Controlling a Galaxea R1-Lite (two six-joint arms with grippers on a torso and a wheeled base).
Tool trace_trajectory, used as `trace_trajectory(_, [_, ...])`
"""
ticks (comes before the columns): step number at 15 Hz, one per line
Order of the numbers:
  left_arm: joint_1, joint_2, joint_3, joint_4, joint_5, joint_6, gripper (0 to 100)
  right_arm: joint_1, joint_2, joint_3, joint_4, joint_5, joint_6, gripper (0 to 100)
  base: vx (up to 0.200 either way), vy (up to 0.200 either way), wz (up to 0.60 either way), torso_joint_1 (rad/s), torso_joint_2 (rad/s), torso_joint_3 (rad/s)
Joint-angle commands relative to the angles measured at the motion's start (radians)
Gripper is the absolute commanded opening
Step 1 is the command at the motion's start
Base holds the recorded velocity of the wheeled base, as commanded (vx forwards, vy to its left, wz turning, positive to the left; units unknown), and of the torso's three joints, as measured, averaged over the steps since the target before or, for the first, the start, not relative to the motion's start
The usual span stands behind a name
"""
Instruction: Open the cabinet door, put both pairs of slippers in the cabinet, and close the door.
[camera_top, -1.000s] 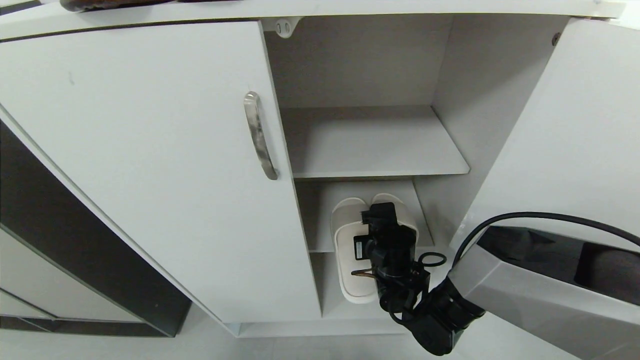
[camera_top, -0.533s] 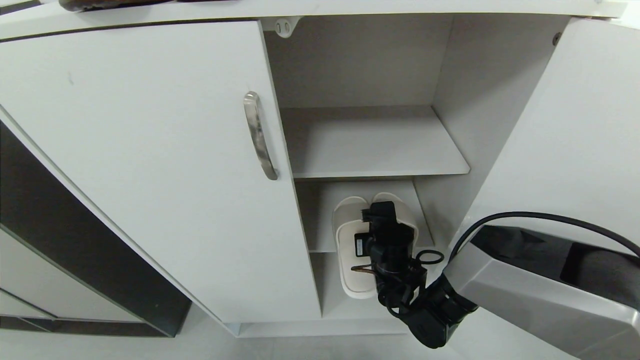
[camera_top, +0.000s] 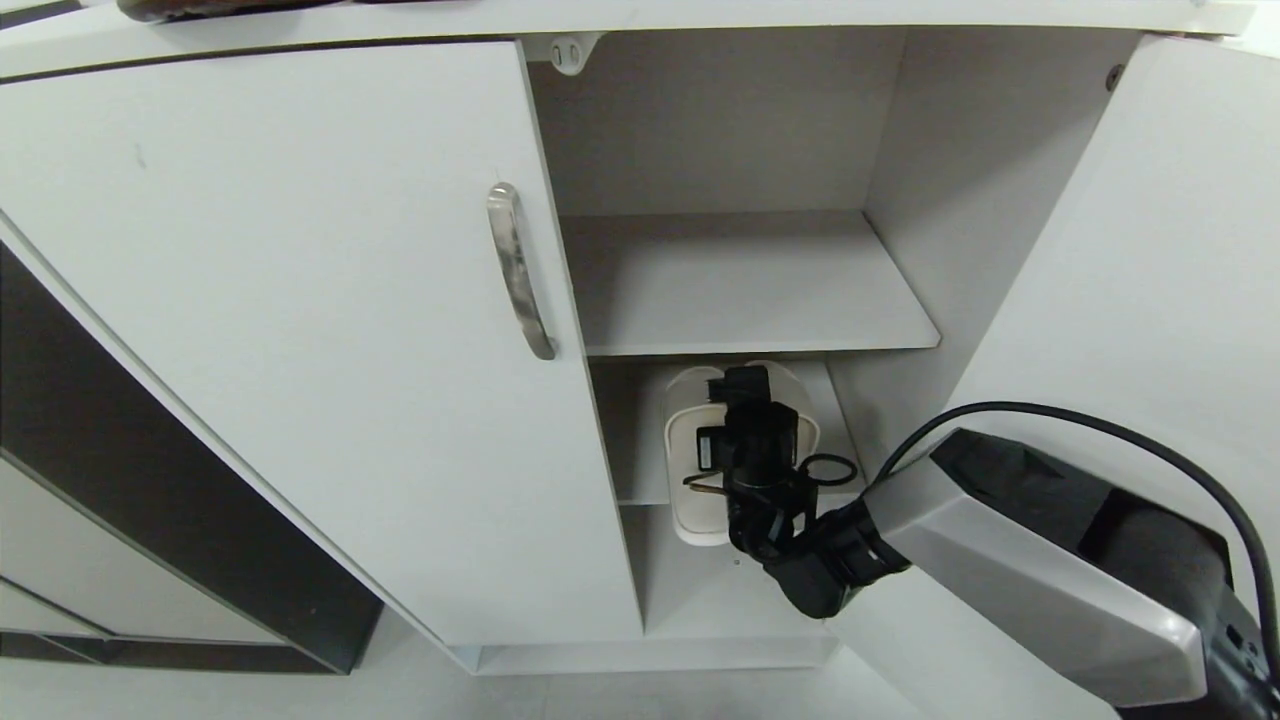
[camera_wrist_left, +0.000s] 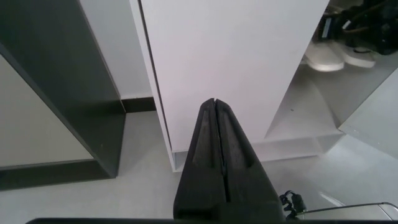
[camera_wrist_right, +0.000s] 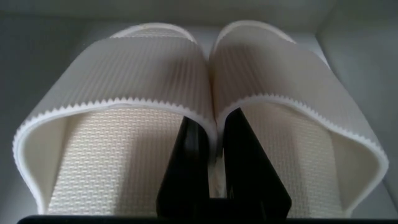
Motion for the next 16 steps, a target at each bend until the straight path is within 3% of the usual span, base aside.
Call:
trace_trajectory(1, [0.000,0.002,0.000,0.000,0.000,0.000,0,-0.023,0.064,-0.136,0.054,0.000,0.001,0,0.000,0.000,0.00,0.000,0.00,0.000])
trace_trajectory(8, [0.000,0.002,0.000,0.000,0.006,-0.001,0,-0.050,0.114,-0.246,0.120,0.000,0.002,0,0.000,0.000,0.00,0.000,0.00,0.000])
trace_trajectory(9, [0.000,0.002,0.000,0.000,0.006,-0.001,0,-0.053,0.114,-0.248,0.120,-0.002,0.002,100,0.000,0.000,0.00,0.000,0.00,0.000])
trace_trajectory(13, [0.000,0.002,0.000,0.000,0.006,-0.001,0,-0.036,0.057,-0.162,0.099,-0.017,0.004,100,0.000,0.000,0.00,0.000,0.00,0.000])
trace_trajectory(16, [0.000,0.002,0.000,0.000,0.006,-0.001,0,0.031,-0.092,0.093,0.013,-0.032,0.002,100,0.000,0.000,0.00,0.000,0.00,0.000])
